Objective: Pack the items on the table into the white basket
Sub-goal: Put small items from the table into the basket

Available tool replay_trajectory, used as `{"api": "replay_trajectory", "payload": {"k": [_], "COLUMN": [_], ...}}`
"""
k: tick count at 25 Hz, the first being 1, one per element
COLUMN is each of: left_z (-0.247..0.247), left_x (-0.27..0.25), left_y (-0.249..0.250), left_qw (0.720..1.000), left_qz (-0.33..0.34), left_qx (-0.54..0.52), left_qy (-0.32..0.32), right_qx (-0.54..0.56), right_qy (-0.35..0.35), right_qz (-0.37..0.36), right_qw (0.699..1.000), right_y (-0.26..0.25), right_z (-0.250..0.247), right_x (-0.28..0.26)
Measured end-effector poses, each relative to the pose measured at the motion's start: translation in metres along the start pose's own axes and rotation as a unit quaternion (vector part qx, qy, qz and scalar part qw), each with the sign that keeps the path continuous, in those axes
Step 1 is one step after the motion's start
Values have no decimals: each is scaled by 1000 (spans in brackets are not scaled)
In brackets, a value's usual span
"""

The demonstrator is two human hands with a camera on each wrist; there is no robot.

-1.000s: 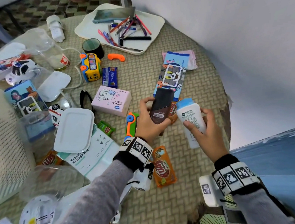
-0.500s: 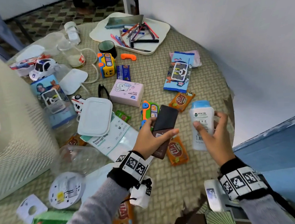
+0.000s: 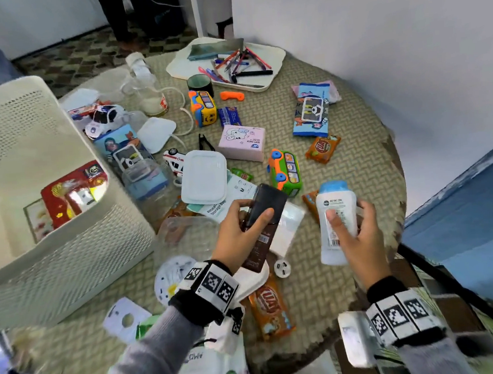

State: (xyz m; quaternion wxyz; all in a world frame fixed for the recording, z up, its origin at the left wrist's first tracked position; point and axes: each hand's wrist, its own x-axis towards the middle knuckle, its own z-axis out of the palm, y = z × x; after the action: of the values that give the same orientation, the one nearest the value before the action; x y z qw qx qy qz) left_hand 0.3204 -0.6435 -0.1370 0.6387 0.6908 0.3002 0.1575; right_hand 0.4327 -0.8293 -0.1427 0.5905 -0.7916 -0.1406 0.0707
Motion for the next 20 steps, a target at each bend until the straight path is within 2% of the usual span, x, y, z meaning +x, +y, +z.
{"api": "replay_trajectory", "payload": {"k": [5,10,16,20], "left_z": [-42,-64,-87,-97], "left_x": [-30,-58,-94,-128], "left_y": [-8,-18,-35,-42], "left_qw": [1000,999,998,1000], "left_qz": [0,4,-7,-9], "left_qx": [26,38,46,23], "left_qy": [-6,9,38,20], "right_qx": [-7,-49,-69,-78], "right_qy": [-7,-21,-47,-64], "right_qz": [-7,-39,-39,-24], "right_qw": [1000,998,996,995], "right_y": [-14,-28,-35,-33], "right_z": [28,42,43,39], "right_x": [-58,-96,-141,-180]}}
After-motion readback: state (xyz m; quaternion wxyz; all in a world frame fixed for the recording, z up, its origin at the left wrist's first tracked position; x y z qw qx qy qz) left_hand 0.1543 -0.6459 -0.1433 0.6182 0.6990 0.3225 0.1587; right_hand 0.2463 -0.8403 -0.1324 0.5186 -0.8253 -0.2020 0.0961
